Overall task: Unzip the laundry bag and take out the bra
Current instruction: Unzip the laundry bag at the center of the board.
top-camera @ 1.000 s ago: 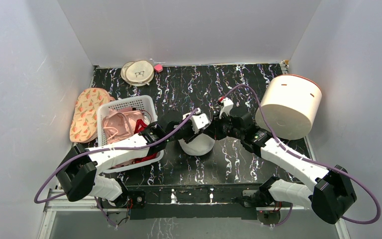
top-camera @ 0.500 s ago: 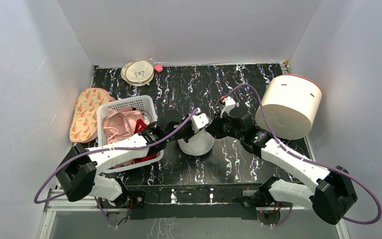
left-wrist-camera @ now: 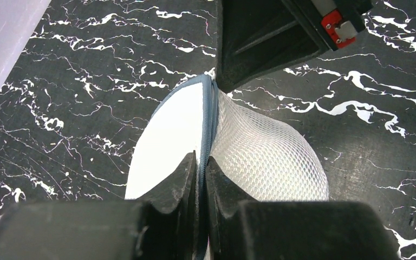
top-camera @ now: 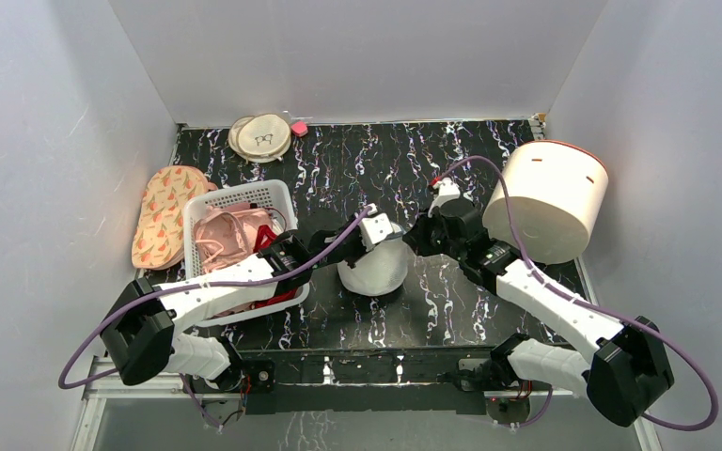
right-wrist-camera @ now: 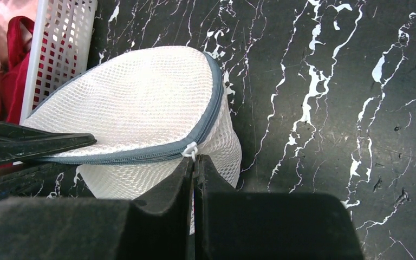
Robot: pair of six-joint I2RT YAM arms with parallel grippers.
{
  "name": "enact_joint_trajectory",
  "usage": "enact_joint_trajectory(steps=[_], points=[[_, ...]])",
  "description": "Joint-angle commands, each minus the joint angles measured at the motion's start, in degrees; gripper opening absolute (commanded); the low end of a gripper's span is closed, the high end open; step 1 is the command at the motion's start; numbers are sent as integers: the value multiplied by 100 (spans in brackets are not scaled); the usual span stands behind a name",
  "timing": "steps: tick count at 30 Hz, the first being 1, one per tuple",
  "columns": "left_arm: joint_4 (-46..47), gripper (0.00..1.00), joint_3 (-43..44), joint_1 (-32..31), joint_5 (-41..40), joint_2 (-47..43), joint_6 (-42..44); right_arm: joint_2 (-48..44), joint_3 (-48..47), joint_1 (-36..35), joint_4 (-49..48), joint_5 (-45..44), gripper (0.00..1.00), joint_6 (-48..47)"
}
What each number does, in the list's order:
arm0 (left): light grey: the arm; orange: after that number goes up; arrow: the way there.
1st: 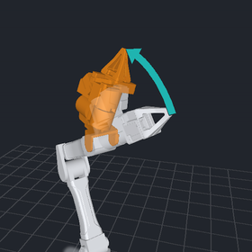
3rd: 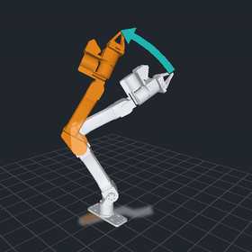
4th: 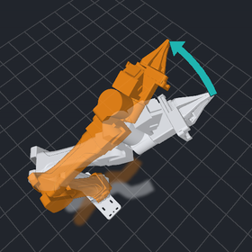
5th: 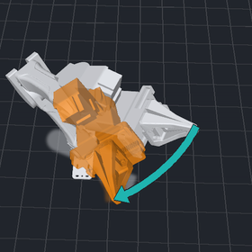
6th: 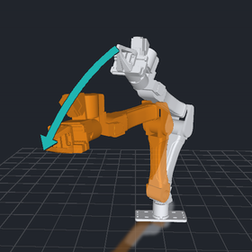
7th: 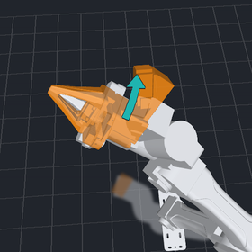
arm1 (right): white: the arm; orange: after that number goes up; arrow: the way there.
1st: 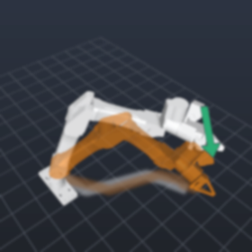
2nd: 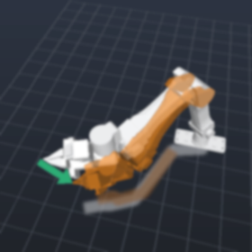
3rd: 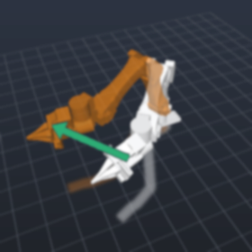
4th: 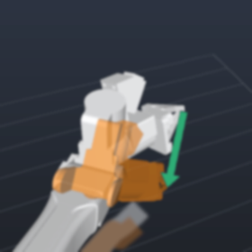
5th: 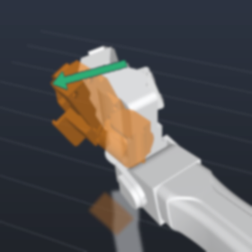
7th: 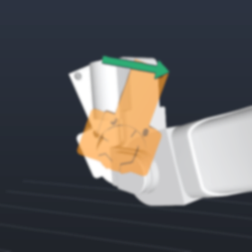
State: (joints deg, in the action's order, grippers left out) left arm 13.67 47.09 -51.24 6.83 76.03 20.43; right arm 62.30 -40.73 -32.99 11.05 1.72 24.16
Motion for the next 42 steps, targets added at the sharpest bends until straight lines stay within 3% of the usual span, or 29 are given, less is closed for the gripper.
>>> enact_joint_trajectory(steps=[1, 11, 16, 20, 25, 42], points=[[76, 6, 81, 1, -193, -266, 34, -162, -228, 206, -13, -54, 0, -60], [-41, 46, 172, 2, 424, -113, -132, -288, -146, 140, -688, 1564, 0, -245], [-19, 54, 170, 7, 514, -115, -197, -186, -95, -110, -973, 1724, 0, -147], [-36, 53, 197, -7, 424, -56, -182, -76, -148, -441, -1081, 1618, 0, -188], [-44, 36, 192, -2, 131, -71, -136, -47, -254, -532, -921, 1242, 0, -234], [54, 3, 102, -1, -217, -249, 33, -228, -268, -490, -176, -331, 0, -140]])
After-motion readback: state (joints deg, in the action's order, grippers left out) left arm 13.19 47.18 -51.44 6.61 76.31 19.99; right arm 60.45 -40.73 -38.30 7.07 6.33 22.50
